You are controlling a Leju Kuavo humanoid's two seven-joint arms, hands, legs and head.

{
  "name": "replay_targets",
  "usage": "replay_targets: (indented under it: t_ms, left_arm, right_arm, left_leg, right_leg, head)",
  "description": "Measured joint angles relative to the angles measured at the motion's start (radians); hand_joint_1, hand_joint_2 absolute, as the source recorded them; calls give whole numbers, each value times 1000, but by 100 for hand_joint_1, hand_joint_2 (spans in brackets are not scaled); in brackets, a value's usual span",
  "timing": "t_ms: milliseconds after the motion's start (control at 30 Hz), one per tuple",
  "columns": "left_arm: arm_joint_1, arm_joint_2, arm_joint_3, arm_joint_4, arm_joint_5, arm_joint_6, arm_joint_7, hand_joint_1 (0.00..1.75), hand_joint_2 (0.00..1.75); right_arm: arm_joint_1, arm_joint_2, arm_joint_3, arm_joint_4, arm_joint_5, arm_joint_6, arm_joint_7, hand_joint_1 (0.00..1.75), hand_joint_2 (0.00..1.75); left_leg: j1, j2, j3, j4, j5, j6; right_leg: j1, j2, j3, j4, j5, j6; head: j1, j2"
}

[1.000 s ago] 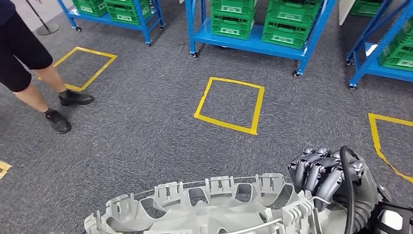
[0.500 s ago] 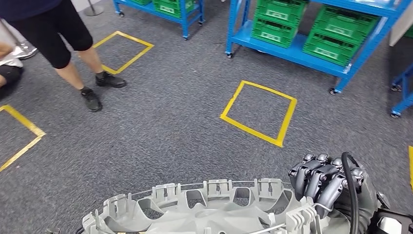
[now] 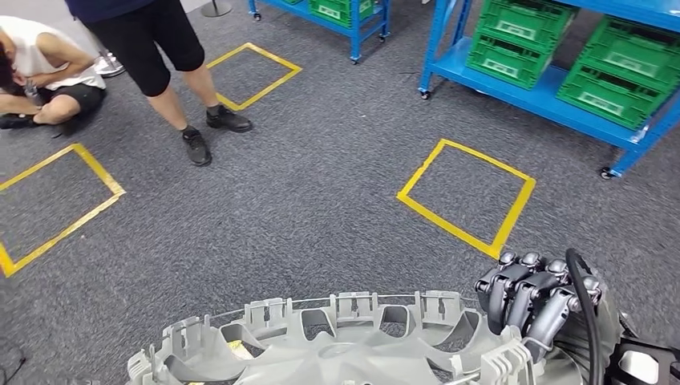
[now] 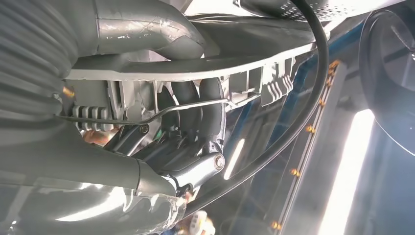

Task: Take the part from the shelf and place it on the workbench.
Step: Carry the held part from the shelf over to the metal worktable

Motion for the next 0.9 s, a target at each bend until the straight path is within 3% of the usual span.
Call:
replay_targets:
  t_ms: [67, 100, 133, 200, 267, 333, 400, 433, 467, 533, 600, 667, 700, 767, 833, 900]
  left_arm:
    - [-5, 2, 16, 0, 4, -33, 2, 0, 175]
    - [-8, 3, 23, 0, 4, -45, 3, 0, 175]
    - [-11, 4, 30, 0, 5, -53, 4, 0, 175]
    - [-12, 4, 45, 0, 3, -65, 5, 0, 175]
    - [-14, 2, 59, 0, -2, -74, 5, 0, 175]
    - [-22, -1, 69, 0, -9, -81, 5, 0, 175]
    - [-28, -2, 79, 1, -19, -85, 5, 0, 175]
    - [-29, -3, 84, 1, -27, -86, 4, 0, 175]
    - [-30, -3, 88, 1, -35, -86, 1, 0, 175]
    - [-32, -3, 97, 2, -52, -94, -9, 0, 175]
    - [-36, -2, 106, 4, -59, -112, -17, 0, 175]
    - [-38, -1, 119, 6, -60, -133, -22, 0, 175]
    - [-37, 0, 126, 7, -64, -144, -25, 0, 175]
    - [-39, 2, 139, 8, -85, -157, -34, 0, 175]
    - [-46, 6, 147, 9, -110, -162, -43, 0, 175]
    - [-53, 7, 156, 9, -124, -166, -44, 0, 175]
  right_arm:
    - [-11, 1, 1, 1, -1, 0, 0, 175, 175]
    - [-15, 1, 2, 2, -1, 0, 0, 175, 175]
    - [-18, 2, 2, 2, -1, 0, 0, 175, 175]
    - [-22, 4, 5, 3, -2, -1, 1, 175, 175]
    - [-23, 6, 6, 4, -2, -1, 2, 175, 175]
    - [-19, 6, 7, 4, -2, -1, 3, 175, 175]
    - [-10, 6, 7, 5, -2, -1, 0, 175, 175]
    - [-6, 6, 8, 5, 0, -1, -3, 175, 175]
    - [-3, 6, 8, 6, 3, -1, -7, 175, 175]
    - [1, 6, 8, 6, 12, -1, -17, 175, 175]
    - [7, 5, 8, 6, 19, -2, -25, 175, 175]
    - [10, 5, 9, 6, 21, -3, -29, 175, 175]
    - [10, 5, 10, 6, 21, -4, -29, 175, 175]
    - [10, 5, 13, 5, 21, -9, -28, 175, 175]
    - [11, 5, 14, 3, 19, -16, -26, 175, 175]
    - [14, 4, 15, 3, 17, -20, -25, 175, 175]
  left_leg:
    - [-12, 46, 70, -131, 42, 14]
    - [-18, 61, 85, -161, 47, 20]
    - [-22, 63, 87, -170, 44, 24]
    - [-20, 35, 93, -184, 51, 34]
    - [-14, 8, 114, -208, 64, 46]
    - [-10, -21, 125, -220, 72, 54]
    - [-10, -55, 125, -219, 72, 56]
    - [-9, -72, 125, -218, 72, 55]
    - [-8, -89, 125, -216, 70, 54]
    - [-8, -119, 123, -206, 65, 46]
    - [-10, -144, 115, -191, 56, 35]
    - [-9, -161, 106, -187, 53, 24]
    - [-6, -162, 103, -185, 52, 21]
    - [-6, -119, 85, -148, 31, 11]
    - [-4, -54, 29, -35, -26, 0]
    - [4, -29, -38, 93, -73, -8]
  right_leg:
    - [6, -19, 6, -1, -6, 5]
    - [8, -29, 8, -1, -8, 9]
    - [10, -39, 10, -4, -10, 13]
    - [10, -56, 18, -10, -15, 21]
    - [9, -19, 9, 25, -37, 22]
    - [7, 45, -49, 145, -85, 14]
    - [6, 69, -117, 261, -116, 17]
    - [4, 72, -132, 273, -109, 24]
    - [2, 74, -126, 242, -86, 33]
    - [-5, 101, -74, 106, -20, 49]
    - [-8, 127, -33, 12, 21, 41]
    - [-3, 121, -26, 1, 27, 21]
    - [-4, 112, -25, 0, 29, 14]
    - [-8, 93, -20, -3, 29, 2]
    - [-7, 70, -14, -4, 24, -8]
    - [-3, 45, -11, -4, 19, -12]
  head:
    - [1, 0]
    - [1, 0]
    - [1, 0]
    - [1, 0]
    - [4, 0]
    - [8, 0]
    - [9, 0]
    - [9, 0]
    - [9, 0]
    - [9, 0]
    - [10, 0]
    - [10, 0]
    - [10, 0]
    - [6, 0]
    - [1, 0]
    - [1, 0]
